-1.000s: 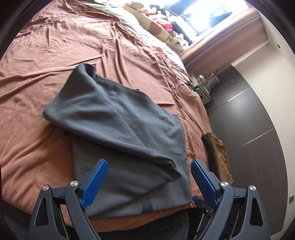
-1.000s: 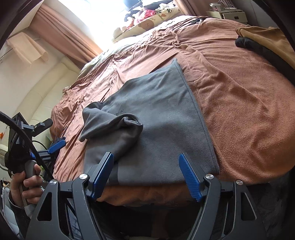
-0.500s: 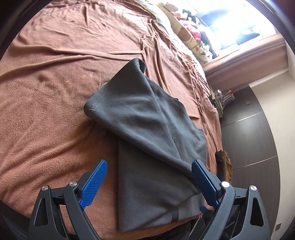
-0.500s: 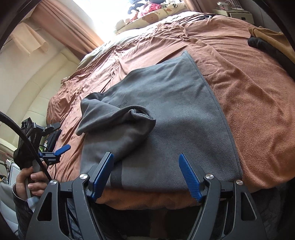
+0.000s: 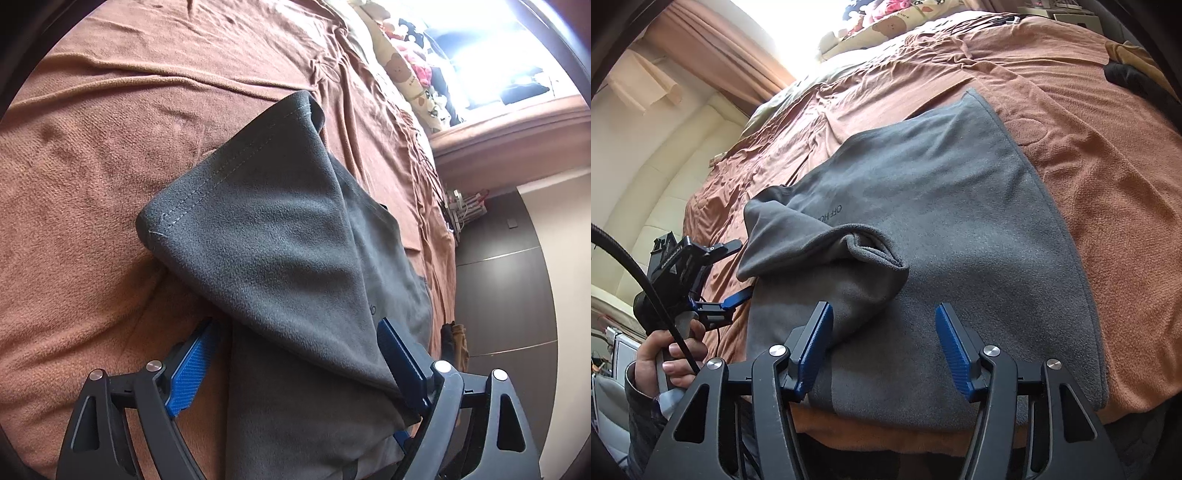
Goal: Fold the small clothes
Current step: 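Grasp the shirt's sleeve edge with both tools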
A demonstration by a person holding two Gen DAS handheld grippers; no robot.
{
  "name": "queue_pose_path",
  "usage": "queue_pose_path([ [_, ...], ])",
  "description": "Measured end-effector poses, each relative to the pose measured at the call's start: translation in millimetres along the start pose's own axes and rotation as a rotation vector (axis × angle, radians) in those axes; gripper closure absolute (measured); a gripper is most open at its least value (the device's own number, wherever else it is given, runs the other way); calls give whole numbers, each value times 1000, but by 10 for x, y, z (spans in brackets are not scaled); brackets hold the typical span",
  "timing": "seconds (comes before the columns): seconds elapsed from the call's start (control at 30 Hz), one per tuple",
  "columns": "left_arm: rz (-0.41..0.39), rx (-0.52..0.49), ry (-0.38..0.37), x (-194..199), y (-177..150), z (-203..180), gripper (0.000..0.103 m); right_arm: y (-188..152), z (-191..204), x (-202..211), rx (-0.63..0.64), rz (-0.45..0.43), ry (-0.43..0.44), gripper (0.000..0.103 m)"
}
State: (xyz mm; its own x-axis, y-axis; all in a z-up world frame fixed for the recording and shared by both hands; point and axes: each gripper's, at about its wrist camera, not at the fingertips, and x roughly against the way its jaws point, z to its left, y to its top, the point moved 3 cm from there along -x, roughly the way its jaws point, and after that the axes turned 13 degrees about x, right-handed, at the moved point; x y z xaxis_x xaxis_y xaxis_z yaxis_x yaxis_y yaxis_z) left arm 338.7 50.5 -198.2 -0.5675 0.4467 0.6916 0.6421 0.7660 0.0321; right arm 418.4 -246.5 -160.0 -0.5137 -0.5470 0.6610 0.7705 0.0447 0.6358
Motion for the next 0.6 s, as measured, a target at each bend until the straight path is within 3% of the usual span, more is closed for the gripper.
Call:
queue_pose_path([
  [0.1, -9, 6, 25, -98, 47, -8, 26, 39, 26, -76, 16, 6, 10, 51],
  [0.23, -31, 6, 66, -172, 120, 14, 52, 78, 67, -196, 40, 20, 10, 60],
  [0.47, -108, -52, 79, -3, 150, -90, 70, 167, 66, -316, 79, 10, -4, 73],
  [0.6, -131, -83, 62, 83, 195, -210, 84, 182, 59, -300, 78, -5, -11, 94],
])
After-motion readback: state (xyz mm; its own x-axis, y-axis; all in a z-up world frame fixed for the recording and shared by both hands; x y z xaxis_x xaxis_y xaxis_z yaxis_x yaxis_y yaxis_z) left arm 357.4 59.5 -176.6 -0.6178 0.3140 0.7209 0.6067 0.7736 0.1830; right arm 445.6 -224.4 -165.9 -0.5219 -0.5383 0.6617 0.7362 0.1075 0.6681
